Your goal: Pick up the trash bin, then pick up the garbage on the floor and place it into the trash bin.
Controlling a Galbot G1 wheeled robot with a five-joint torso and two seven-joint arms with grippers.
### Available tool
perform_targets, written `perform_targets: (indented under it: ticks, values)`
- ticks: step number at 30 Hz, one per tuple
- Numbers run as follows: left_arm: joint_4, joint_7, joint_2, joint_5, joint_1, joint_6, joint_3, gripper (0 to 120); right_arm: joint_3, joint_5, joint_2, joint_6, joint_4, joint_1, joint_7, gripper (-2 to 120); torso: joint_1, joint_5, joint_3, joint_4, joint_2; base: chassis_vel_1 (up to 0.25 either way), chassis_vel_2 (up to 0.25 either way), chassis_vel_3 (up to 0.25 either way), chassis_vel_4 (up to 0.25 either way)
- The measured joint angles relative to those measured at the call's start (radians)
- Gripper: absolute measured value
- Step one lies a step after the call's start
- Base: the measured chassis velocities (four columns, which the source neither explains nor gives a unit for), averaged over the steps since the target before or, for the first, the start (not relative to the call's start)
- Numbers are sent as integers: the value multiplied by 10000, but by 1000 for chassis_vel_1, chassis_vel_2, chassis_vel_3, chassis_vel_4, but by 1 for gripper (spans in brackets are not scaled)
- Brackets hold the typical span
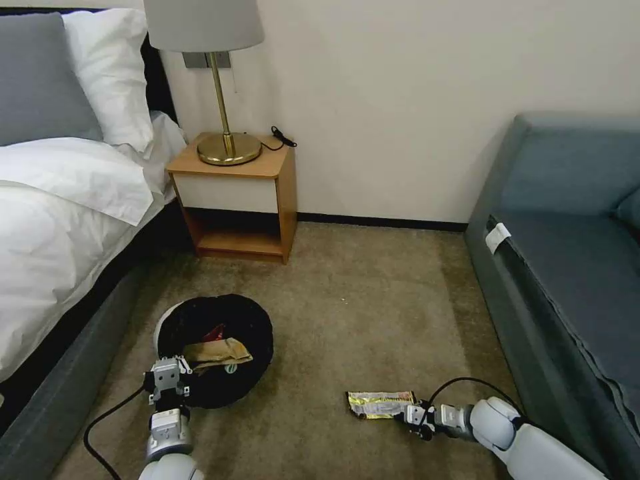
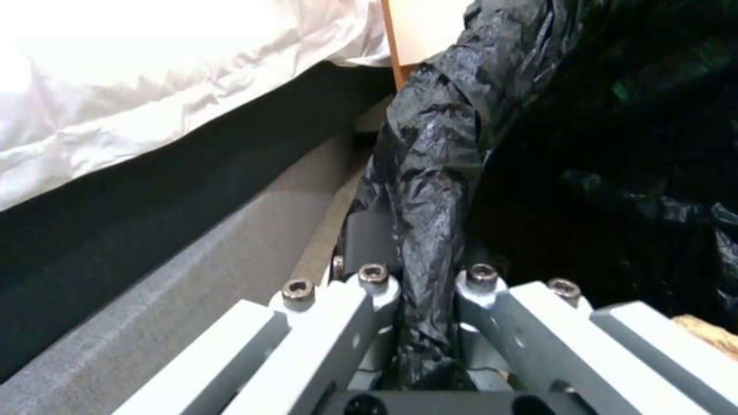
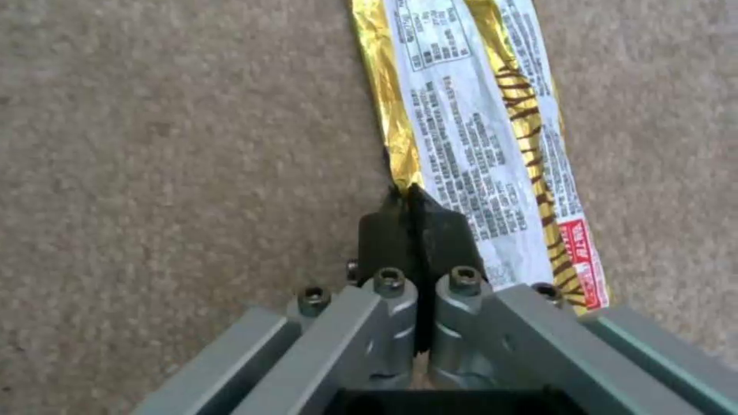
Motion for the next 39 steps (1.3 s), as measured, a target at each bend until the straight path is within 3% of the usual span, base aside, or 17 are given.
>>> perform_targets:
  ticks: [10,17,19,21,23,25,30,32,34,39]
  values:
    - [83,30,92,-81,-94,13,13,2,294,168,28,147,67,-2,155,4,0,0,0,0,0,0,0,0,0]
    - [164,73,127,-154,-177,22,38,2,369,199,70,284,172,-46,226,33,0,1,0,1,0,0,0,0,0]
    - [170,77,135,-164,-184,22,40,2,375,199,78,284,182,-62,225,35,1,1,0,0,0,0,0,0,0]
    - [205,91,158,-190,-220,26,51,2,408,197,125,278,202,-129,222,47,1,1,0,0,0,0,0,0,0]
    - [213,94,162,-194,-226,26,58,2,414,196,141,275,204,-142,223,50,0,1,0,0,0,0,0,0,0]
    - [223,115,177,-195,-241,36,96,2,445,177,211,253,168,-109,264,72,0,1,0,0,0,0,0,0,0]
    - [223,117,175,-195,-247,40,105,2,453,181,214,244,131,-71,272,79,1,1,0,0,0,0,0,0,0]
    - [214,119,153,-192,-250,48,119,2,458,202,216,232,53,-9,275,93,1,1,0,0,0,0,0,0,0]
    - [206,121,145,-189,-250,52,123,2,459,210,216,228,26,10,276,98,0,0,0,0,-1,0,0,0,0]
    - [148,131,112,-158,-228,63,163,2,349,961,227,17,-168,199,105,100,0,1,0,0,-1,0,0,0,0]
